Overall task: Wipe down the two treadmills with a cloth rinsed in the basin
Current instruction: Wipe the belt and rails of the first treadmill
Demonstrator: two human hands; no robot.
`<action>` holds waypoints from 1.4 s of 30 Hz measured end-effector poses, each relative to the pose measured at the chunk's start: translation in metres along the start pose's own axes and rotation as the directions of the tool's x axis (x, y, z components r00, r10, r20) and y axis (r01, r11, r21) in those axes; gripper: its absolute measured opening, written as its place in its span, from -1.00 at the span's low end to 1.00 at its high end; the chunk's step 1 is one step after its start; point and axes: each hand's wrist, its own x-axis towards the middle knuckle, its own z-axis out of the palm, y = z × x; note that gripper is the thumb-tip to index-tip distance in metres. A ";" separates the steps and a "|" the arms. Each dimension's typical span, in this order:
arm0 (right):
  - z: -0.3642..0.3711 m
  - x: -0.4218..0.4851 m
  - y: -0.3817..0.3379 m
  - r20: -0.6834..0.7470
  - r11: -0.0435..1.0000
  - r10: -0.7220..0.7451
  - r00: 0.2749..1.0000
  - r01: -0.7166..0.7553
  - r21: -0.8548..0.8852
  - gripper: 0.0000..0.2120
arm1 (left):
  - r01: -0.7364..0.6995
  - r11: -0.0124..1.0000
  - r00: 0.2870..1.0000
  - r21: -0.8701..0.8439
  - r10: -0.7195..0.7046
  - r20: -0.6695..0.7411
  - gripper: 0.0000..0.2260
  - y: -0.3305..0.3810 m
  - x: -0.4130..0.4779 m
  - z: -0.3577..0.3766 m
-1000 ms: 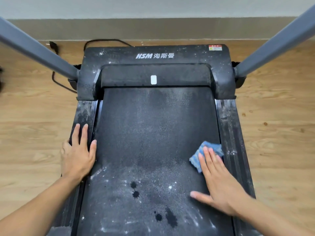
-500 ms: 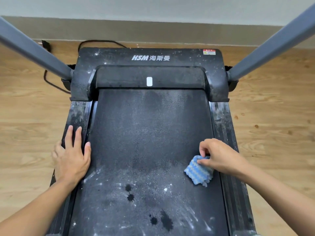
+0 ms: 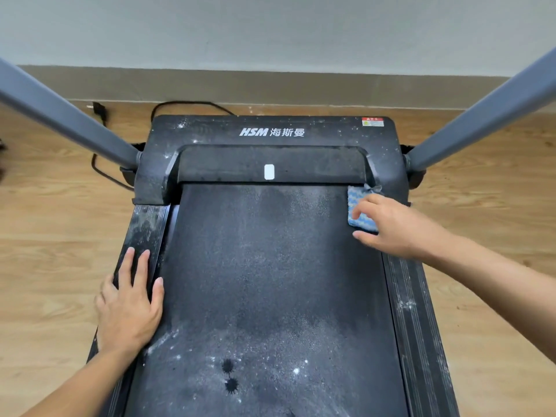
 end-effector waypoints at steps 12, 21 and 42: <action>-0.010 0.023 -0.010 0.308 0.980 0.197 0.931 -0.186 -0.064 -0.42 | -0.050 0.997 0.998 -0.056 0.048 -0.029 -0.42 -0.012 0.001 0.004; 0.079 0.057 -0.022 -0.155 0.938 0.344 0.926 -0.345 0.018 -0.13 | -0.092 0.995 0.996 -0.028 0.092 -0.018 -0.38 -0.020 0.006 0.013; 0.124 0.163 -0.274 -0.118 0.992 0.032 0.993 -0.017 0.123 -0.18 | -0.090 0.995 0.996 -0.041 0.090 -0.011 -0.39 -0.026 0.011 0.014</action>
